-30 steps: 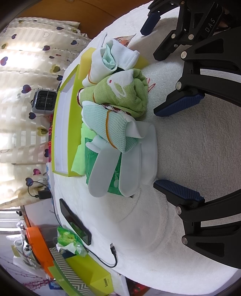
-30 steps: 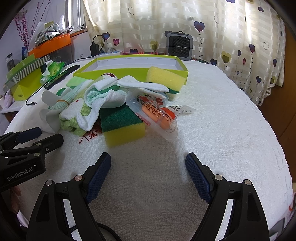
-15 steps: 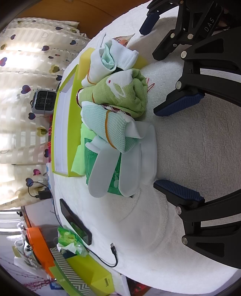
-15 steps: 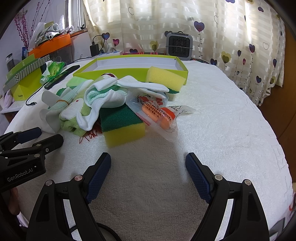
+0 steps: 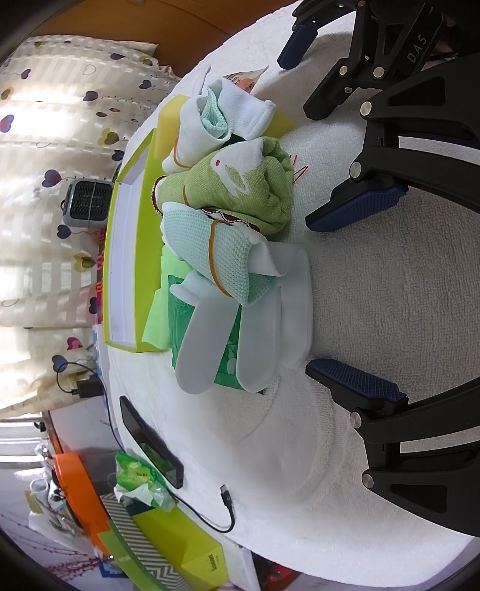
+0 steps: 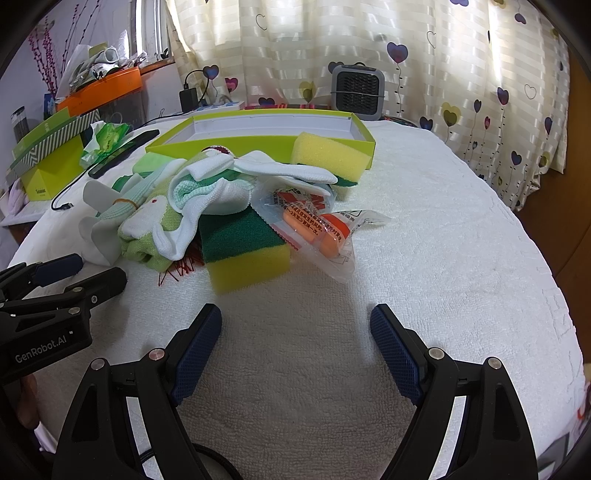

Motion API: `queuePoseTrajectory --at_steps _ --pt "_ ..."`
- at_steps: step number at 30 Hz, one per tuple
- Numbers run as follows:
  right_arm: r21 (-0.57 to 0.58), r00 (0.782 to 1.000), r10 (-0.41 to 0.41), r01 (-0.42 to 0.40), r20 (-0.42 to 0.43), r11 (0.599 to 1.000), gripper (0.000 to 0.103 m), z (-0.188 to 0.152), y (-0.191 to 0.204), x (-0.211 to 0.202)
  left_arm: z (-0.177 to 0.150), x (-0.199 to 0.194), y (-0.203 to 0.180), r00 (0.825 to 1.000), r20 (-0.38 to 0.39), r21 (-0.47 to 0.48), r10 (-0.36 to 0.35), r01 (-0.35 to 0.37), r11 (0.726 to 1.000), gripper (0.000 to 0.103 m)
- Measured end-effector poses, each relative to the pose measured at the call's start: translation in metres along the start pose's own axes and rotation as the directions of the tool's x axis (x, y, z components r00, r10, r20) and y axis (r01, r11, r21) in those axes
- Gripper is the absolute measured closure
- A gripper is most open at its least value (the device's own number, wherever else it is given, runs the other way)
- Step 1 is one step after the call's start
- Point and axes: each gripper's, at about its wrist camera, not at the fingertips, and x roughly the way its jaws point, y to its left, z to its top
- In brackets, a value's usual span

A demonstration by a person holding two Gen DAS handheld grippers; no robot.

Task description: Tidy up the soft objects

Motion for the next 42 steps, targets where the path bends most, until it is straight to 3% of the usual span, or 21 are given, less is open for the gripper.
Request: queuePoseTrajectory --at_steps 28,36,42 --pt "-0.007 1.0 0.007 -0.007 -0.008 1.0 0.02 -0.001 0.001 -0.001 0.001 0.0 0.003 1.0 -0.007 0.014 -0.016 0.016 1.0 0.032" --pt "-0.01 0.997 0.072 -0.072 -0.022 0.997 0.02 0.0 -0.006 -0.007 0.005 -0.001 0.01 0.997 -0.036 0.014 -0.064 0.064 0.998 0.032" --pt "-0.007 0.991 0.121 -0.12 0.054 0.993 0.02 0.011 -0.011 -0.024 0.011 -0.011 0.021 0.996 -0.023 -0.02 -0.086 0.086 0.996 0.034"
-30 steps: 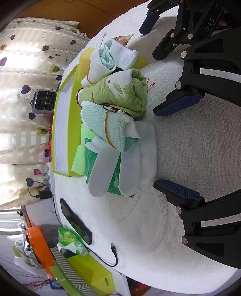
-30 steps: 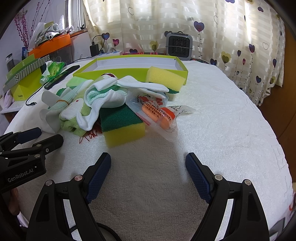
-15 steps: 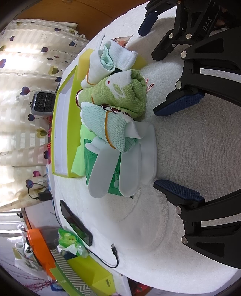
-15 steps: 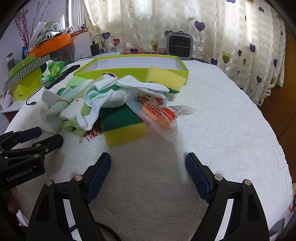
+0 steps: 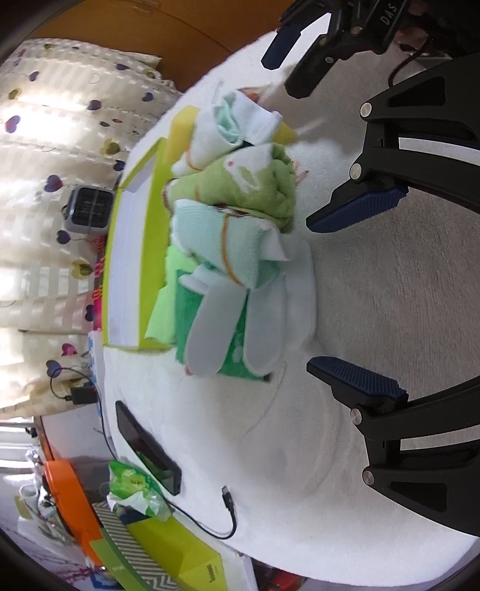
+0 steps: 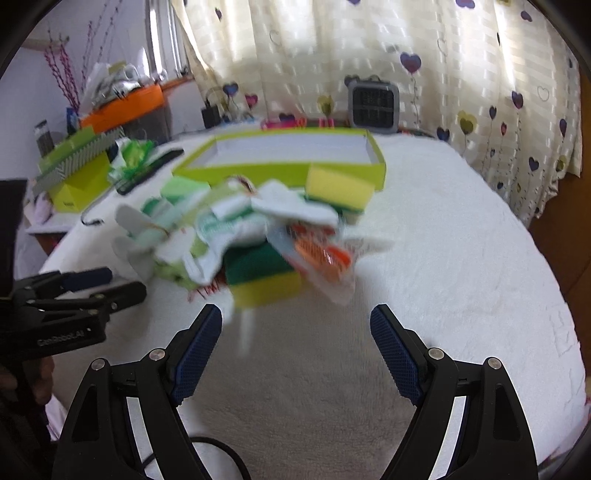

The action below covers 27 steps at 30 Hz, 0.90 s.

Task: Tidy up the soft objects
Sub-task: 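Close the left gripper on the mesh towel bundle while the right grasps a white roll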

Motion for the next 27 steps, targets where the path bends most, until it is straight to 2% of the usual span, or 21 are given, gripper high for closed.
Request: queuePoseTrajectory --at_steps 3,9,13,19,24,27 --pt "-0.012 0.999 -0.005 0.005 0.047 1.0 0.02 0.009 0.003 -0.007 0.009 -0.013 0.006 0.998 0.049 -0.017 -0.034 0.035 0.999 0.034" --pt "0.0 0.995 0.064 -0.064 0.078 0.998 0.02 0.03 0.011 -0.01 0.032 -0.02 0.002 0.993 0.083 0.014 -0.089 0.088 0.996 0.034" --pt "0.009 0.994 0.066 -0.067 0.084 0.998 0.02 0.038 0.014 -0.007 0.045 -0.013 -0.004 0.986 0.065 0.046 -0.151 0.148 0.988 0.036" --pt "0.016 0.996 0.058 -0.059 0.06 0.998 0.02 0.048 0.016 0.002 0.06 0.005 -0.011 0.985 0.026 0.08 -0.168 0.166 0.983 0.044" --pt "0.003 0.997 0.064 -0.064 0.042 0.998 0.02 0.057 0.024 0.013 0.06 0.017 -0.017 0.983 -0.02 0.111 -0.182 0.183 0.977 0.045" --pt "0.005 0.997 0.076 -0.076 0.022 0.997 0.028 0.06 0.025 0.021 0.061 0.024 -0.016 0.979 -0.051 0.107 -0.199 0.204 0.973 0.048"
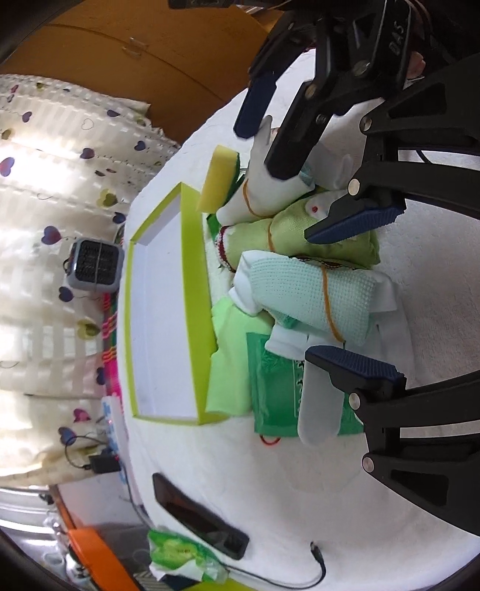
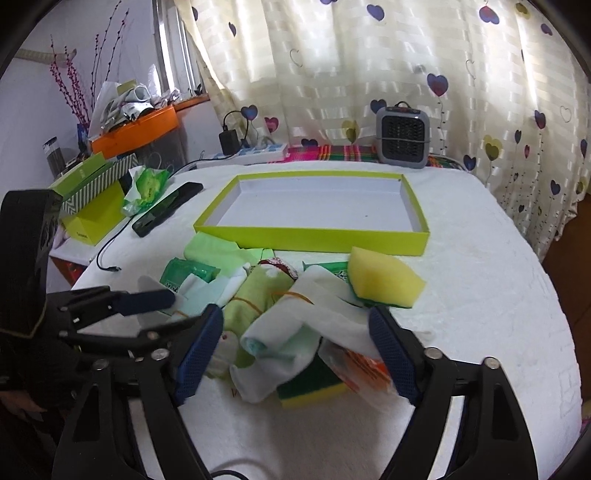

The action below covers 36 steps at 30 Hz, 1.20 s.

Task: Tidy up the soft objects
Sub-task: 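Close the left gripper on the mesh towel bundle while the right grasps a white roll, then lift both held bundles and carry them over the lime-green box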

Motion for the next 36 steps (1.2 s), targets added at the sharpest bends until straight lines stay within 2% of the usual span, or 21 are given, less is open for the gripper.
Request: queuePoseTrajectory --at_steps 5,7,8,17,19,21,27,32,34,36 --pt "0.007 0.999 0.02 -0.02 -0.04 1.0 0.039 0.001 0.0 0.012 0.002 0.007 0.004 1.0 -0.013 -0.008 -0.008 0.008 1.0 0.049" --pt "0.008 0.998 0.01 -0.01 -0.057 1.0 0.051 0.001 -0.001 0.016 0.002 0.009 0.004 1.0 -0.026 -0.001 -0.005 0.005 1.0 0.051" --pt "0.007 0.998 0.007 -0.006 -0.063 1.0 0.053 0.001 -0.001 0.018 0.002 0.01 0.004 0.999 -0.032 -0.001 -0.008 0.007 1.0 0.051" --pt "0.001 0.997 -0.006 0.006 -0.08 1.0 0.053 0.0 -0.003 0.025 0.005 0.016 0.004 0.999 -0.048 -0.003 -0.005 0.005 1.0 0.051" --pt "-0.017 0.997 -0.013 0.012 -0.079 1.0 0.053 0.0 0.0 0.025 0.005 0.016 0.005 0.999 -0.045 -0.013 -0.006 0.006 1.0 0.054" --pt "-0.024 0.997 -0.015 0.013 -0.075 1.0 0.053 -0.001 0.001 0.025 0.005 0.016 0.008 0.999 -0.043 -0.025 -0.011 0.01 1.0 0.061" --pt "-0.002 0.998 0.012 -0.012 -0.06 1.0 0.073 0.0 -0.003 0.021 0.007 0.014 0.007 0.999 -0.039 -0.031 -0.019 0.018 0.999 0.078" --pt "0.026 0.999 0.03 -0.029 -0.044 0.999 0.083 0.001 -0.008 0.017 0.007 0.01 0.005 0.999 -0.033 -0.037 -0.024 0.023 0.999 0.08" --pt "0.028 0.999 0.042 -0.041 -0.027 0.999 0.093 0.001 -0.009 0.013 0.007 0.008 0.007 0.999 -0.031 -0.045 -0.028 0.026 0.999 0.08" --pt "0.031 0.998 0.055 -0.055 -0.011 0.998 0.095 0.002 -0.01 0.009 0.007 0.006 0.008 0.999 -0.025 -0.048 -0.022 0.021 0.999 0.08"
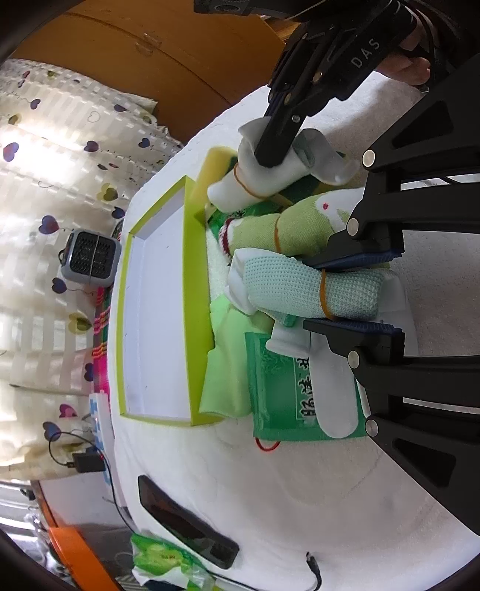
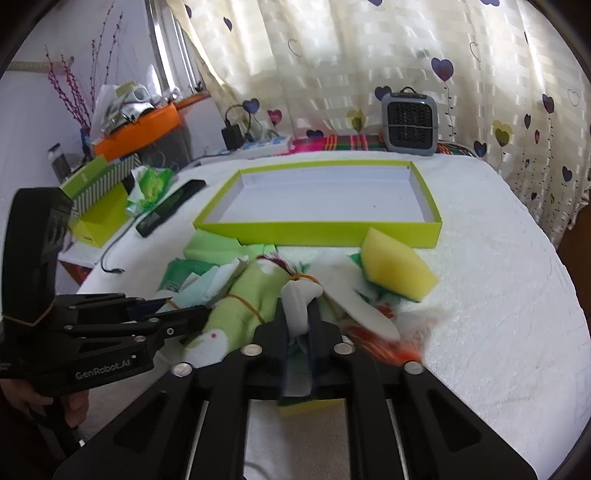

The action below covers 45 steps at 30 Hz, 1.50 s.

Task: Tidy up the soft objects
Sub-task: 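Lift both held bundles and carry them over the lime-green box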

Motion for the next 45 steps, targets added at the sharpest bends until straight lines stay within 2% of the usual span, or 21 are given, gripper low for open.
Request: queuePoseTrajectory --at_steps 5,13,29,35,40,45 --pt "0.008 1.0 0.028 -0.028 0.001 1.0 0.095 0.0 -0.002 -0.001 0.001 -0.007 -0.001 1.0 0.02 -0.008 -0.004 0.004 1.0 0.082" --pt "0.007 0.993 0.077 -0.078 0.084 0.997 0.095 0.011 -0.002 -0.022 0.012 -0.029 0.002 0.996 0.083 -0.023 -0.025 0.027 0.999 0.083" --pt "-0.017 0.985 0.077 -0.075 0.154 0.997 0.095 0.041 -0.003 -0.038 0.052 -0.056 0.016 0.985 0.164 -0.038 -0.056 0.063 0.997 0.083" --pt "-0.019 0.984 0.069 -0.066 0.166 0.998 0.095 0.063 -0.014 -0.035 0.076 -0.051 0.022 0.985 0.164 -0.042 -0.054 0.062 0.997 0.083" --pt "-0.015 0.984 0.073 -0.072 0.164 0.997 0.095 0.081 -0.024 -0.027 0.093 -0.041 0.026 0.983 0.158 -0.06 -0.09 0.1 0.993 0.083" --pt "-0.036 0.988 0.064 -0.06 0.141 0.998 0.095 0.098 -0.032 -0.008 0.114 -0.019 0.03 0.987 0.13 -0.085 -0.092 0.104 0.991 0.083"
